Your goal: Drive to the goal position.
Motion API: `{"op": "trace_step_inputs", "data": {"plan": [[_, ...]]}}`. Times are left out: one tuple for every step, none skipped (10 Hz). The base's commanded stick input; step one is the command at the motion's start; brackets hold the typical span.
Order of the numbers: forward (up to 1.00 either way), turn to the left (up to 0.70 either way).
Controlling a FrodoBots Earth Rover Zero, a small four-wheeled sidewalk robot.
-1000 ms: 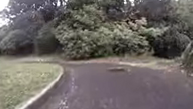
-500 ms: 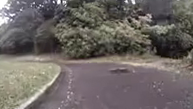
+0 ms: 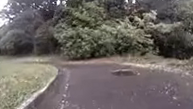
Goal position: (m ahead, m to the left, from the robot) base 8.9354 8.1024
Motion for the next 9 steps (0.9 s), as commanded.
{"op": "trace_step_inputs", "data": {"plan": [[0.68, 0.02], [0.68, 0.02], [0.68, 0.02], [0.68, 0.02], [0.68, 0.02], [0.68, 0.02], [0.68, 0.02], [0.68, 0.03], [0.68, 0.09]]}}
